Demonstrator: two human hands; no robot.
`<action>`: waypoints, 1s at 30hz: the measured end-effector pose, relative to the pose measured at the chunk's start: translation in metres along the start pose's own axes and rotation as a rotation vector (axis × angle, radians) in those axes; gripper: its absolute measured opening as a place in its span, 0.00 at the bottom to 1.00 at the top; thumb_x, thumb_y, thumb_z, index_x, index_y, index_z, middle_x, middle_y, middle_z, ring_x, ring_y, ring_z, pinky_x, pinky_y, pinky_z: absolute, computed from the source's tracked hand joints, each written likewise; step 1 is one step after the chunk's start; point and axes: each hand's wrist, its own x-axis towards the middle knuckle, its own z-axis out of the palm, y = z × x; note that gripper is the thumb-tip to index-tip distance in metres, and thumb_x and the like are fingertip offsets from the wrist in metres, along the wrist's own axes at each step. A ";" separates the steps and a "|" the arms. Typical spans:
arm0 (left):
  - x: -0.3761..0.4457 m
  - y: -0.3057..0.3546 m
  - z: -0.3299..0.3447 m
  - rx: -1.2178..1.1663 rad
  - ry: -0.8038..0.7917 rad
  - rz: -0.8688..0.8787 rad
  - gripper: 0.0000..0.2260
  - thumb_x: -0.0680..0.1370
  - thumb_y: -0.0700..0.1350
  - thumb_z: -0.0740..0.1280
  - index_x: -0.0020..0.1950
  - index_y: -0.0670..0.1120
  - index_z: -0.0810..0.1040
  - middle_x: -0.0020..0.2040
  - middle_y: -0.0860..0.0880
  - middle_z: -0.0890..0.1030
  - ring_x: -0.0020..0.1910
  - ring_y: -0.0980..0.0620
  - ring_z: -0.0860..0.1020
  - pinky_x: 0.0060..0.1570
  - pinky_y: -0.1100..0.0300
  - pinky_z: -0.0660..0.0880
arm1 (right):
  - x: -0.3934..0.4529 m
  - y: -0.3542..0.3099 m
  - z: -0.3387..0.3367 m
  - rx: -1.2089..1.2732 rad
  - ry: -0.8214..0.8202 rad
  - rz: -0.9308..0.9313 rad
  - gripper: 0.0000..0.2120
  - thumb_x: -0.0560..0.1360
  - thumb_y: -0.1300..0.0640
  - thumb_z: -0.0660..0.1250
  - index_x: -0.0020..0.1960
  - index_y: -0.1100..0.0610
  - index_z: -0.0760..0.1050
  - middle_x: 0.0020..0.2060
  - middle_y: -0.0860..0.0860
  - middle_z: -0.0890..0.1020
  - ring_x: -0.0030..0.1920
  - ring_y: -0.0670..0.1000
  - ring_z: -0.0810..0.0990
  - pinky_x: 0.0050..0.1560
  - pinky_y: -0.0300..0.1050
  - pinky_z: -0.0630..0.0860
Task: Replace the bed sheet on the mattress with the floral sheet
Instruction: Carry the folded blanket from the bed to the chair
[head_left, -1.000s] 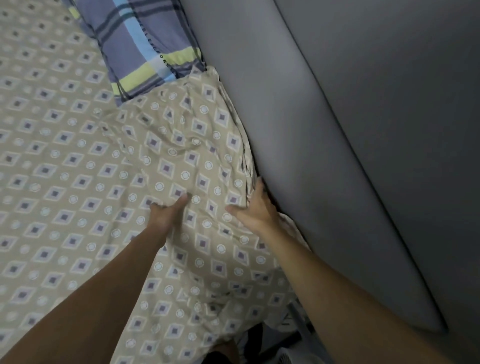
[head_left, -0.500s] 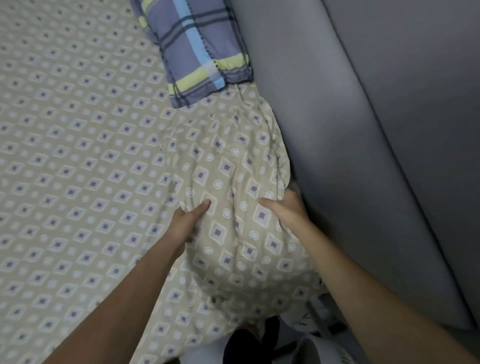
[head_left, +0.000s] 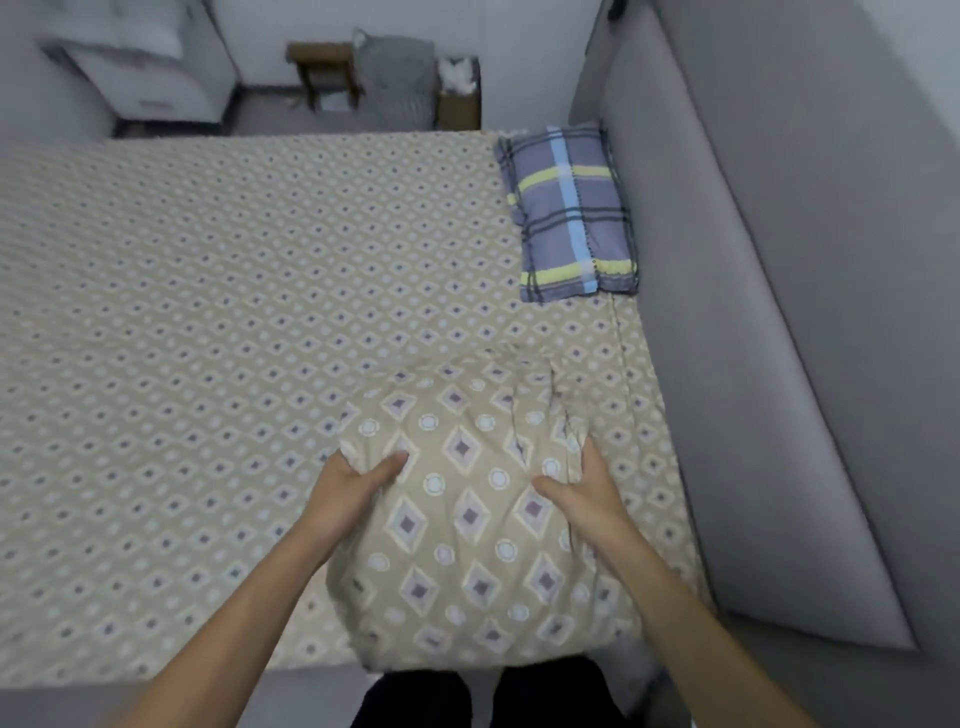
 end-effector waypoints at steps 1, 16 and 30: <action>-0.017 -0.006 -0.026 -0.015 0.022 0.022 0.19 0.76 0.54 0.76 0.65 0.52 0.81 0.54 0.54 0.87 0.52 0.53 0.86 0.60 0.45 0.81 | -0.015 -0.011 0.021 -0.010 -0.034 -0.025 0.35 0.75 0.62 0.75 0.76 0.46 0.66 0.64 0.42 0.79 0.60 0.40 0.80 0.50 0.31 0.76; -0.275 -0.160 -0.235 -0.243 0.906 0.006 0.42 0.66 0.61 0.82 0.75 0.59 0.64 0.68 0.62 0.76 0.67 0.58 0.76 0.68 0.53 0.73 | -0.139 -0.092 0.322 -0.444 -0.781 -0.327 0.40 0.64 0.41 0.83 0.67 0.45 0.64 0.62 0.41 0.79 0.63 0.49 0.80 0.67 0.57 0.76; -0.402 -0.285 -0.255 -0.612 1.342 -0.143 0.40 0.67 0.54 0.84 0.75 0.57 0.68 0.64 0.63 0.79 0.59 0.69 0.77 0.58 0.66 0.74 | -0.257 -0.044 0.494 -0.721 -1.277 -0.489 0.40 0.68 0.50 0.83 0.72 0.41 0.63 0.61 0.31 0.75 0.54 0.28 0.77 0.61 0.38 0.74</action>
